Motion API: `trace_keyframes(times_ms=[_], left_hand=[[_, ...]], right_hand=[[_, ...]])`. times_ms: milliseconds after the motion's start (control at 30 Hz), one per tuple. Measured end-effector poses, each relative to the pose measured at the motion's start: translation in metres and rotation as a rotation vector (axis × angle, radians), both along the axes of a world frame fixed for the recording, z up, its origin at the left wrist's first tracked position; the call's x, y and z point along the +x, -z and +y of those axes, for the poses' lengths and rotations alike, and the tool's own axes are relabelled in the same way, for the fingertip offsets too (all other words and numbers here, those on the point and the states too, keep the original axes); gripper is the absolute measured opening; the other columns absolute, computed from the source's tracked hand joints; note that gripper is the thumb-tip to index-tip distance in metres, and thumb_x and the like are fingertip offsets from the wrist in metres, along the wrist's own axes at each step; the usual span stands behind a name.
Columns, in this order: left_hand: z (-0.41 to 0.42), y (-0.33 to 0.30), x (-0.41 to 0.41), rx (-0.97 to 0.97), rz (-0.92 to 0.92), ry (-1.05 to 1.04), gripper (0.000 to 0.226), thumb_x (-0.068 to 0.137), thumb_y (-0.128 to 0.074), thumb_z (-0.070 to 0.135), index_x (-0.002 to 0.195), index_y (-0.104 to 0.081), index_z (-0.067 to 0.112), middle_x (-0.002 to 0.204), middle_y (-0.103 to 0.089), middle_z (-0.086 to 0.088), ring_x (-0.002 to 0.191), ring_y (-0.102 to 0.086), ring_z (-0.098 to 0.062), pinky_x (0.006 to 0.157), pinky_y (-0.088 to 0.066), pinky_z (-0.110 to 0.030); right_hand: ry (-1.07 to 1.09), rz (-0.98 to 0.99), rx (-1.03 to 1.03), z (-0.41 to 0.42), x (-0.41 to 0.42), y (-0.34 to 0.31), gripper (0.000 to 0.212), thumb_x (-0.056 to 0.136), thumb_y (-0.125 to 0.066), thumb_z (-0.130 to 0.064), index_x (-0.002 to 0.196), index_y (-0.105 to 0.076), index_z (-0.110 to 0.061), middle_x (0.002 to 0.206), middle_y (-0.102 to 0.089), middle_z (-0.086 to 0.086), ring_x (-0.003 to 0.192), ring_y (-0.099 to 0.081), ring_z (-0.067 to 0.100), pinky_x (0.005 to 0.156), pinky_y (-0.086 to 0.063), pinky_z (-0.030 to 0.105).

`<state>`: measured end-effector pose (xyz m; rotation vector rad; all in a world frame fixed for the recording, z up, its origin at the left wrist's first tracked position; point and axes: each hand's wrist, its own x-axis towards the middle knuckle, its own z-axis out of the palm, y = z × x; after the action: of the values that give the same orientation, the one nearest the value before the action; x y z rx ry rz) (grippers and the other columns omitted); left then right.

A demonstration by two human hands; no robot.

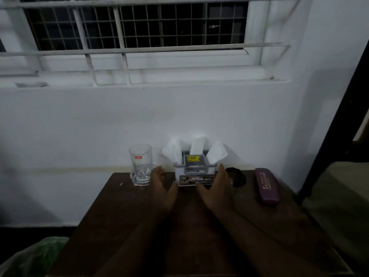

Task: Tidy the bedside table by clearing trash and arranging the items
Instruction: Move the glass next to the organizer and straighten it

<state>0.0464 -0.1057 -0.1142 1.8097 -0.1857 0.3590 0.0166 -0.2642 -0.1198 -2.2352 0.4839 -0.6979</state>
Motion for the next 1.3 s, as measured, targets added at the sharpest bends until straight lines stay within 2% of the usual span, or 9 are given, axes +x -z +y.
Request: trace_keyframes(times_ms=[133, 267, 533, 700, 833, 967, 1033, 1133, 1300], left_hand=[[-0.006, 0.019, 0.011, 0.177, 0.062, 0.162, 0.086, 0.077, -0.068, 0.033, 0.147, -0.02, 0.023, 0.14, -0.046, 0.015, 0.129, -0.043, -0.006, 0.109, -0.038, -0.036], [0.001, 0.027, 0.016, 0.104, 0.084, 0.137, 0.088, 0.068, -0.061, 0.044, 0.144, -0.018, 0.036, 0.127, -0.047, 0.029, 0.126, -0.049, -0.008, 0.105, -0.043, -0.046], [0.002, 0.03, 0.016, 0.074, 0.088, 0.131, 0.09, 0.069, -0.062, 0.041, 0.144, -0.014, 0.036, 0.132, -0.045, 0.023, 0.129, -0.048, -0.013, 0.106, -0.043, -0.049], [0.0, 0.027, 0.015, 0.093, 0.087, 0.141, 0.085, 0.075, -0.064, 0.03, 0.146, -0.017, 0.031, 0.13, -0.048, 0.026, 0.126, -0.049, -0.008, 0.106, -0.042, -0.046], [0.001, 0.028, 0.015, 0.082, 0.08, 0.148, 0.085, 0.077, -0.065, 0.02, 0.147, -0.018, 0.026, 0.13, -0.046, 0.024, 0.127, -0.047, -0.007, 0.108, -0.041, -0.047], [0.002, 0.027, 0.016, 0.088, 0.092, 0.138, 0.084, 0.073, -0.063, 0.03, 0.144, -0.019, 0.034, 0.128, -0.047, 0.025, 0.126, -0.049, -0.008, 0.107, -0.042, -0.046], [0.001, 0.026, 0.014, 0.097, 0.082, 0.14, 0.082, 0.076, -0.065, 0.026, 0.143, -0.019, 0.035, 0.127, -0.048, 0.025, 0.124, -0.05, -0.008, 0.106, -0.043, -0.046], [0.0, 0.024, 0.012, 0.119, 0.075, 0.136, 0.077, 0.08, -0.067, 0.017, 0.14, -0.022, 0.035, 0.123, -0.048, 0.024, 0.121, -0.051, -0.009, 0.105, -0.043, -0.044], [0.001, 0.023, 0.012, 0.119, 0.068, 0.138, 0.074, 0.08, -0.067, 0.013, 0.138, -0.026, 0.035, 0.123, -0.048, 0.023, 0.119, -0.05, -0.008, 0.105, -0.044, -0.045]], right_hand=[[-0.078, 0.03, -0.029, -0.001, -0.002, 0.002, 0.083, 0.067, -0.069, -0.048, 0.14, -0.036, -0.028, 0.129, -0.057, -0.005, 0.122, -0.047, 0.026, 0.099, -0.043, 0.042], [-0.147, 0.045, -0.059, -0.003, -0.003, 0.001, 0.077, 0.065, -0.065, -0.048, 0.135, -0.039, -0.033, 0.121, -0.06, -0.011, 0.118, -0.05, 0.022, 0.096, -0.046, 0.039], [0.237, 0.164, -0.284, -0.024, -0.008, -0.002, 0.07, 0.079, -0.055, -0.042, 0.141, -0.038, -0.013, 0.144, -0.044, 0.007, 0.132, -0.037, 0.03, 0.103, -0.034, 0.046], [0.11, 0.332, -0.298, -0.032, -0.004, 0.003, 0.064, 0.087, -0.048, -0.053, 0.137, -0.041, -0.013, 0.145, -0.043, 0.005, 0.142, -0.025, 0.03, 0.112, -0.024, 0.046], [-0.001, 0.259, -0.303, -0.035, -0.009, -0.003, 0.065, 0.089, -0.047, -0.049, 0.145, -0.035, -0.017, 0.154, -0.034, 0.002, 0.146, -0.019, 0.028, 0.114, -0.023, 0.049], [0.296, 0.106, -0.404, -0.069, -0.025, -0.033, 0.046, 0.087, -0.048, -0.038, 0.13, -0.051, -0.019, 0.138, -0.05, 0.005, 0.133, -0.038, 0.03, 0.101, -0.038, 0.049], [0.364, 0.209, -0.382, -0.102, -0.034, -0.041, 0.038, 0.083, -0.051, -0.036, 0.119, -0.055, -0.021, 0.126, -0.054, 0.006, 0.121, -0.045, 0.031, 0.094, -0.042, 0.046], [0.241, 0.399, -0.242, -0.133, -0.043, -0.039, 0.04, 0.08, -0.048, -0.041, 0.113, -0.055, -0.021, 0.118, -0.054, 0.008, 0.11, -0.052, 0.031, 0.093, -0.045, 0.04], [0.084, 0.36, -0.231, -0.125, -0.044, -0.04, 0.029, 0.08, -0.06, -0.026, 0.107, -0.06, -0.015, 0.108, -0.059, 0.01, 0.103, -0.058, 0.032, 0.083, -0.05, 0.033]])
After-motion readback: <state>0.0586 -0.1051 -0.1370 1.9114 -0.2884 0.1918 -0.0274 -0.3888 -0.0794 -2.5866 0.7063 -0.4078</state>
